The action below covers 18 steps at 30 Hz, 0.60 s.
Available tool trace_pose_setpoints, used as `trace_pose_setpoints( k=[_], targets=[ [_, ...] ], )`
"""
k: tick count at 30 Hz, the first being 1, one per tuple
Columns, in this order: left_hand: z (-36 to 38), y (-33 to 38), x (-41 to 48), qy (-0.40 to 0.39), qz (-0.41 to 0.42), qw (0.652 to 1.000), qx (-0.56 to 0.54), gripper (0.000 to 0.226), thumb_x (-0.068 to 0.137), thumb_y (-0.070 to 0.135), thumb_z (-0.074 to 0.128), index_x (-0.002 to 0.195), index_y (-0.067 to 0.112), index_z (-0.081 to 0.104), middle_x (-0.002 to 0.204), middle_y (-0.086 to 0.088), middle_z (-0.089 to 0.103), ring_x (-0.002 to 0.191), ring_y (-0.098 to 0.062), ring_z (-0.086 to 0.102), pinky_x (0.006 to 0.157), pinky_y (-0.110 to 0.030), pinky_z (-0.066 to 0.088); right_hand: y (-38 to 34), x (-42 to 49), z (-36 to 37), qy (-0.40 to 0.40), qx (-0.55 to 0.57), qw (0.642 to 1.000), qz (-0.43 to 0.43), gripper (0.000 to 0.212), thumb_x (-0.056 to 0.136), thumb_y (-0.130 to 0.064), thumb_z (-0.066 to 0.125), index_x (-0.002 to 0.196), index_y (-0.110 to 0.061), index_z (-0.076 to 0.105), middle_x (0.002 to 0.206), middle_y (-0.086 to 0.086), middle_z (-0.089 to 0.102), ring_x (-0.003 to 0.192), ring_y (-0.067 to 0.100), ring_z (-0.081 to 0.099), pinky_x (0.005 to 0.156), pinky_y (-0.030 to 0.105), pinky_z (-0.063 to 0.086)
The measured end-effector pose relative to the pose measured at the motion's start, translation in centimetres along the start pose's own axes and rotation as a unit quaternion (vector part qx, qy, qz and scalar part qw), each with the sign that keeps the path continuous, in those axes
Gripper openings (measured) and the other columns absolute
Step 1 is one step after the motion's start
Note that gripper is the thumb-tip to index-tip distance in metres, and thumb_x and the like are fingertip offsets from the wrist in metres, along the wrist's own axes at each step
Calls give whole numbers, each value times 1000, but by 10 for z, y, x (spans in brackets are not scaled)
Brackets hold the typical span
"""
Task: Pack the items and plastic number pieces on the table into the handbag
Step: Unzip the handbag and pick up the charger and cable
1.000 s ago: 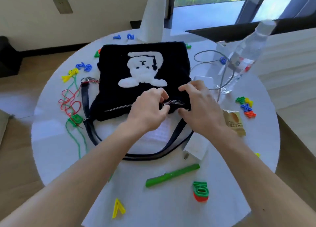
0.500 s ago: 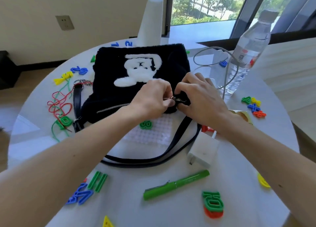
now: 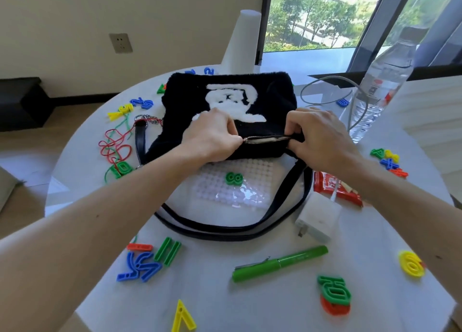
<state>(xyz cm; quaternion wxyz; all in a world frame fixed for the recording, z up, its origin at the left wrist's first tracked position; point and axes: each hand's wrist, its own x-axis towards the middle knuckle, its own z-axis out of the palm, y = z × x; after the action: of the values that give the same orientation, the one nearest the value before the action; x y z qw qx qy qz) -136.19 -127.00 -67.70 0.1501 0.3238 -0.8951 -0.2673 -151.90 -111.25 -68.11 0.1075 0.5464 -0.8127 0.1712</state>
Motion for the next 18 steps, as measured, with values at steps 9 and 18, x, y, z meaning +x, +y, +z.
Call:
trace_pose_setpoints(
  k=[9, 18],
  targets=[
    [-55, -80, -24, 17, -88, 994, 65, 19, 79, 25, 75, 63, 20, 67, 63, 4, 63, 66, -18, 61, 58, -28, 38, 0, 0, 1, 10, -2, 1000, 28, 20, 72, -11, 67, 78, -25, 55, 76, -8, 55, 76, 23, 51, 75, 34, 33],
    [-61, -102, -50, 44, -120, 983, 129, 19, 74, 36, 73, 61, 27, 63, 64, 4, 66, 72, -27, 66, 74, -42, 57, -10, -5, 4, -6, 6, 998, 57, 19, 75, -8, 69, 81, -22, 58, 76, -4, 56, 75, 24, 49, 75, 32, 31]
  ],
)
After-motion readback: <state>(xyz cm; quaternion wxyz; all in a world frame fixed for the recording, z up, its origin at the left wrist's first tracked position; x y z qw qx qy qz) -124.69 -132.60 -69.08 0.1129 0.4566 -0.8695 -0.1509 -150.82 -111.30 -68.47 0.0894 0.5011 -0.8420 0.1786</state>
